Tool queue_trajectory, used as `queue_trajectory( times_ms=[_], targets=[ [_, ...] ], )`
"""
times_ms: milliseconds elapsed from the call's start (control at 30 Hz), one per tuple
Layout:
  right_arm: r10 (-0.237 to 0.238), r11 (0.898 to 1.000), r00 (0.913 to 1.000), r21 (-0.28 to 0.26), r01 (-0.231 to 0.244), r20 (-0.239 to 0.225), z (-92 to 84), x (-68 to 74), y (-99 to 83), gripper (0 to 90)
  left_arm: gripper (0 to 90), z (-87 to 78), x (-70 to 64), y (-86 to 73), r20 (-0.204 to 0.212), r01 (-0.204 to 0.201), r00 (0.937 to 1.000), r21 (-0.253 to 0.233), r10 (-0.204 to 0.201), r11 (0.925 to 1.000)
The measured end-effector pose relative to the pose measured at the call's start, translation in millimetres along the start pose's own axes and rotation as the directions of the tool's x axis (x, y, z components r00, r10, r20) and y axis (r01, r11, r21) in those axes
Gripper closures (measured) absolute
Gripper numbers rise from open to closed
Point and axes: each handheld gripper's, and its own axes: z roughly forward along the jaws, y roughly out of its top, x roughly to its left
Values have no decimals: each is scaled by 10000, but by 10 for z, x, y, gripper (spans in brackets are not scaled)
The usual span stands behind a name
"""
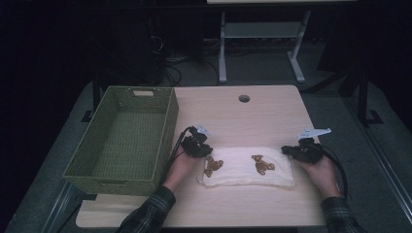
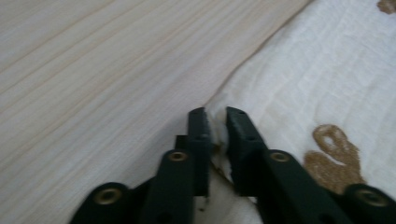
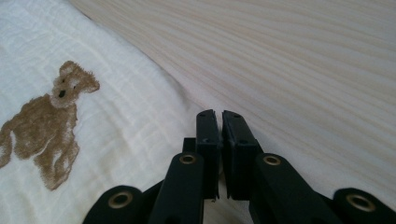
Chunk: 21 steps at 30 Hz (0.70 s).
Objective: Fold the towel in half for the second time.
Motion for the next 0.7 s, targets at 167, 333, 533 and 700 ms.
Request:
queue_trajectory(
  times_ms=[167, 333, 533, 700],
  targets=[
    [54, 9999, 9995, -92, -51, 296, -20, -33, 17, 871, 856, -45, 8, 30, -306, 388, 9987, -355, -399, 9986],
    [56, 9991, 9993, -424, -41, 364, -68, -78, 95, 872, 857, -156, 26, 82, -631, 447, 9967, -1076, -517, 9932],
    [150, 9925, 9986, -1222, -86, 517, -169, -125, 268, 872, 856, -286, 78, 150, -1024, 486, 9923, -1975, -699, 9791],
    [-13, 9907, 9980, -1358, 98, 624, -201, -121, 324, 872, 855, -322, 52, 143, -1032, 427, 9925, -2061, -652, 9776]
  ],
)
